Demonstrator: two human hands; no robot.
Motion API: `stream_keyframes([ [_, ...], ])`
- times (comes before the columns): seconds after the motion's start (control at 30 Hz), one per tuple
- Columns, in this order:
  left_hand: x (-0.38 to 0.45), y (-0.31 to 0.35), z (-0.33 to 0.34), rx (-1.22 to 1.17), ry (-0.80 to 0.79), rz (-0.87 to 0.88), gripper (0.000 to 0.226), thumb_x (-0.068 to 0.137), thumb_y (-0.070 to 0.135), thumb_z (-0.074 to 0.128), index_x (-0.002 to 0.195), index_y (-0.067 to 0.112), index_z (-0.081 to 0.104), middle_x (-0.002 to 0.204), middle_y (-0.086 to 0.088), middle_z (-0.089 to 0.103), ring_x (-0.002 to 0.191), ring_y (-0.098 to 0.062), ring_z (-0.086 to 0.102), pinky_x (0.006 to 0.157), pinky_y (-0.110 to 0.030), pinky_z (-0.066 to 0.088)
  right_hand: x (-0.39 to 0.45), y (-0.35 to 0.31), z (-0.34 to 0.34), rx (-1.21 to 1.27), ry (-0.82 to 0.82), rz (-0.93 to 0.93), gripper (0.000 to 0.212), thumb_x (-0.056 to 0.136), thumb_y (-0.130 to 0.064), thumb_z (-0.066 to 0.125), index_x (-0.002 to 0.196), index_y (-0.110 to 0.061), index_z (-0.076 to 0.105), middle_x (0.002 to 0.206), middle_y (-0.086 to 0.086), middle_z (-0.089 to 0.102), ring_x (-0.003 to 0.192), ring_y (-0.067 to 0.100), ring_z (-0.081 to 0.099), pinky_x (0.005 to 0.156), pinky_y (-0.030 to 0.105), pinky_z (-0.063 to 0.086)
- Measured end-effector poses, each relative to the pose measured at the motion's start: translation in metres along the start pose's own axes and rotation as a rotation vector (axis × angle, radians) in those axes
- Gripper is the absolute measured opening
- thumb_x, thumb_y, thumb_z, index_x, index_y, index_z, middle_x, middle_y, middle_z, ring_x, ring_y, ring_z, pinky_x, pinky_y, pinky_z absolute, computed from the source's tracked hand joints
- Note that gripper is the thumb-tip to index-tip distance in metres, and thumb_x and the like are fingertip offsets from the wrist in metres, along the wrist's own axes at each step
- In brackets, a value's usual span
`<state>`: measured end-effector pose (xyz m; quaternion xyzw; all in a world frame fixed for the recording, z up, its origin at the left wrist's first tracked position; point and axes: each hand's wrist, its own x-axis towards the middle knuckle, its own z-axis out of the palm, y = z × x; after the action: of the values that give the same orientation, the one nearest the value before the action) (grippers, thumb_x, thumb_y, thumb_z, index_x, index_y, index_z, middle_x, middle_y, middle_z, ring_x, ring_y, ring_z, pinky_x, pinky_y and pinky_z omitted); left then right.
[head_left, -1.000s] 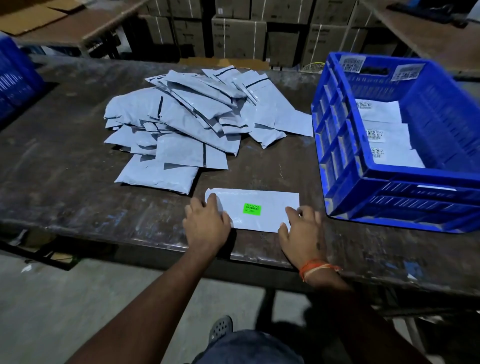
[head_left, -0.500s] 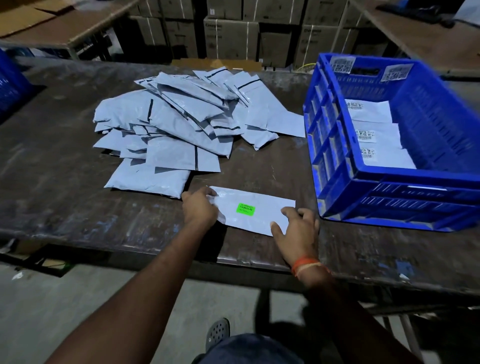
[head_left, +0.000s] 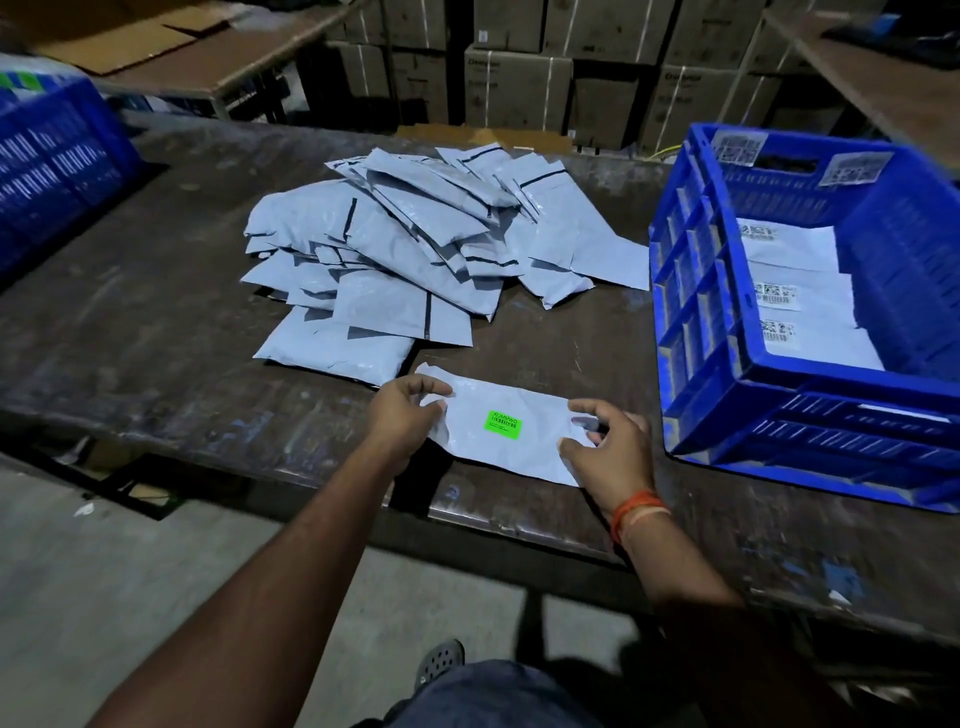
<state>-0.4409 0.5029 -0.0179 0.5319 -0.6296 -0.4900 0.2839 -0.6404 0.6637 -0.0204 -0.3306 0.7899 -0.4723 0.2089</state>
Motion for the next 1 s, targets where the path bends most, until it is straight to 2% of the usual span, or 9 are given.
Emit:
stream_keyframes([
  [0.13, -0.005, -0.006, -0.011, -0.049, 0.047, 0.008, 0.028, 0.09, -0.002, 0.064, 0.087, 0.023, 0.076, 0.097, 0.004, 0.075, 0.086, -0.013, 0.067, 0.08, -0.027, 0.054, 0.005, 0.005, 0.009, 0.115, -0.074, 0.105, 0.036, 0.058, -0.025, 0.072, 0.09, -0.041, 0.074, 0.091, 0.001, 0.07, 0.067, 0.014, 0.066, 0.071, 0.038, 0.061],
  [0.2, -0.007, -0.004, -0.018, -0.125, 0.06, -0.021, 0.028, 0.093, -0.007, 0.059, 0.093, 0.017, 0.075, 0.092, -0.002, 0.074, 0.066, -0.009, 0.061, 0.066, -0.021, 0.051, 0.006, 0.001, 0.012, 0.125, -0.122, 0.096, 0.029, 0.063, -0.016, 0.075, 0.084, -0.035, 0.076, 0.076, -0.004, 0.069, 0.06, 0.014, 0.059, 0.064, 0.034, 0.055],
  [0.3, -0.008, -0.004, -0.028, -0.292, 0.084, -0.098, 0.028, 0.095, -0.011, 0.054, 0.096, 0.01, 0.073, 0.09, -0.011, 0.071, 0.055, -0.008, 0.06, 0.051, -0.017, 0.048, 0.003, -0.006, 0.023, 0.159, -0.235, 0.085, 0.029, 0.073, 0.004, 0.076, 0.079, -0.024, 0.075, 0.076, -0.001, 0.067, 0.066, 0.011, 0.059, 0.069, 0.031, 0.052],
  [0.4, -0.004, -0.004, -0.045, -0.393, 0.093, -0.12, 0.025, 0.094, -0.012, 0.053, 0.102, 0.003, 0.072, 0.079, -0.011, 0.068, 0.046, -0.004, 0.057, 0.043, -0.014, 0.044, 0.001, -0.012, 0.041, 0.102, -0.258, 0.051, 0.021, 0.065, -0.016, 0.076, 0.082, -0.03, 0.078, 0.082, -0.009, 0.075, 0.081, 0.006, 0.07, 0.079, 0.035, 0.058],
  [0.5, 0.003, -0.011, -0.074, -0.48, 0.075, -0.114, 0.017, 0.09, -0.008, 0.065, 0.101, 0.003, 0.071, 0.087, -0.013, 0.071, 0.056, -0.008, 0.065, 0.053, -0.019, 0.053, 0.003, -0.024, 0.068, 0.082, -0.201, 0.003, 0.031, 0.057, -0.029, 0.069, 0.085, -0.041, 0.076, 0.076, -0.013, 0.073, 0.072, 0.007, 0.069, 0.074, 0.038, 0.06],
  [0.63, 0.02, -0.036, -0.137, -0.509, 0.083, -0.081, 0.021, 0.087, -0.007, 0.07, 0.103, 0.006, 0.071, 0.106, -0.015, 0.073, 0.074, -0.015, 0.069, 0.075, -0.031, 0.058, -0.004, -0.049, 0.122, 0.132, -0.154, -0.006, 0.03, 0.06, -0.034, 0.071, 0.09, -0.038, 0.075, 0.084, 0.004, 0.07, 0.072, 0.023, 0.068, 0.073, 0.048, 0.06],
  [0.8, 0.037, -0.069, -0.228, -0.472, 0.125, -0.062, 0.025, 0.09, -0.006, 0.068, 0.114, 0.002, 0.069, 0.096, -0.005, 0.07, 0.061, -0.001, 0.063, 0.055, -0.017, 0.051, -0.024, -0.102, 0.201, 0.255, -0.24, 0.01, 0.028, 0.068, -0.04, 0.075, 0.095, -0.036, 0.075, 0.086, 0.007, 0.065, 0.078, 0.02, 0.062, 0.078, 0.046, 0.058],
  [0.9, 0.047, -0.091, -0.282, -0.494, 0.177, -0.101, 0.021, 0.087, -0.005, 0.071, 0.106, 0.005, 0.07, 0.094, -0.008, 0.07, 0.064, -0.005, 0.066, 0.06, -0.02, 0.055, -0.036, -0.134, 0.25, 0.296, -0.285, 0.023, 0.022, 0.073, -0.029, 0.077, 0.095, -0.03, 0.076, 0.085, 0.002, 0.067, 0.08, 0.015, 0.064, 0.082, 0.041, 0.057],
  [1.0, 0.058, -0.117, -0.33, -0.417, 0.247, -0.089, 0.023, 0.08, 0.002, 0.081, 0.098, 0.013, 0.073, 0.104, -0.007, 0.073, 0.094, -0.015, 0.067, 0.082, -0.028, 0.055, -0.045, -0.159, 0.296, 0.29, -0.325, 0.014, 0.02, 0.079, -0.01, 0.077, 0.095, -0.022, 0.074, 0.077, -0.002, 0.063, 0.066, 0.009, 0.059, 0.073, 0.038, 0.056],
])
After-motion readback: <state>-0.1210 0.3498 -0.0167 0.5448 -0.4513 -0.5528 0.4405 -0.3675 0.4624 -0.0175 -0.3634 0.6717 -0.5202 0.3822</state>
